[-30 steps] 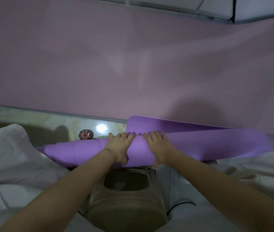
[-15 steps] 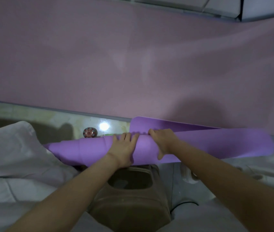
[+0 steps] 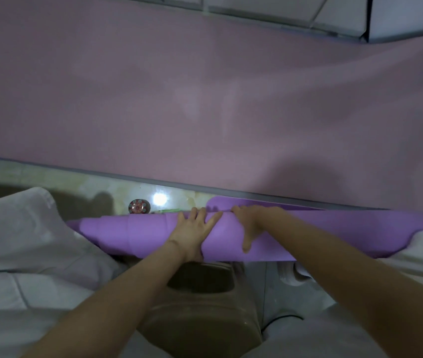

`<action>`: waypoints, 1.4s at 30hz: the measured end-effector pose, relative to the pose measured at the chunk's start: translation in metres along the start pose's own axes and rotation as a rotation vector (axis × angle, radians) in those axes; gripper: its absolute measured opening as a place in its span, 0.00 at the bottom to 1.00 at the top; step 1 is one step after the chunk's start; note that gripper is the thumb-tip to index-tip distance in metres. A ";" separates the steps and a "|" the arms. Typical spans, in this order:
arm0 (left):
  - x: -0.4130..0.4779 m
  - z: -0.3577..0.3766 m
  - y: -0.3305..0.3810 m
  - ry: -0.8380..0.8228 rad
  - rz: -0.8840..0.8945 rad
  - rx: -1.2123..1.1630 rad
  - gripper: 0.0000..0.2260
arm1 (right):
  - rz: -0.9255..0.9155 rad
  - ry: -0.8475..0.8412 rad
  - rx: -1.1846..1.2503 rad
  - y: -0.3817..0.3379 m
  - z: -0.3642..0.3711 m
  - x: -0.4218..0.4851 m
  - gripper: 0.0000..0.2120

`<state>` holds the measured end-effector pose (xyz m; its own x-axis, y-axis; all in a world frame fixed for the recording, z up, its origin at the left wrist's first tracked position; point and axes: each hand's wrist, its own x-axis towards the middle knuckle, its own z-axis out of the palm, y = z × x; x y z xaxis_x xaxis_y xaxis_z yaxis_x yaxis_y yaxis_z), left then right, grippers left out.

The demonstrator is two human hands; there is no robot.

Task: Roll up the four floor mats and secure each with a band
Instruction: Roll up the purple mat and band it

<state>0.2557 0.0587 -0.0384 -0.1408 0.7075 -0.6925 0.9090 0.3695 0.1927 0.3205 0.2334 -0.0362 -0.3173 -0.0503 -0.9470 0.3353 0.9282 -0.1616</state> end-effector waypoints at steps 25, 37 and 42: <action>-0.002 0.021 0.011 0.134 -0.137 -0.080 0.57 | -0.059 0.227 -0.181 0.024 0.008 -0.001 0.49; 0.025 -0.012 -0.003 -0.094 -0.002 -0.083 0.48 | -0.041 0.279 -0.181 0.001 0.036 -0.014 0.55; 0.034 -0.010 -0.006 -0.169 0.015 -0.142 0.50 | 0.007 0.411 -0.197 -0.024 0.059 -0.008 0.52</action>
<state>0.2415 0.0865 -0.0555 -0.0488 0.6073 -0.7930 0.8446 0.4489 0.2918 0.3676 0.1896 -0.0408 -0.6546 0.0696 -0.7528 0.1760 0.9824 -0.0622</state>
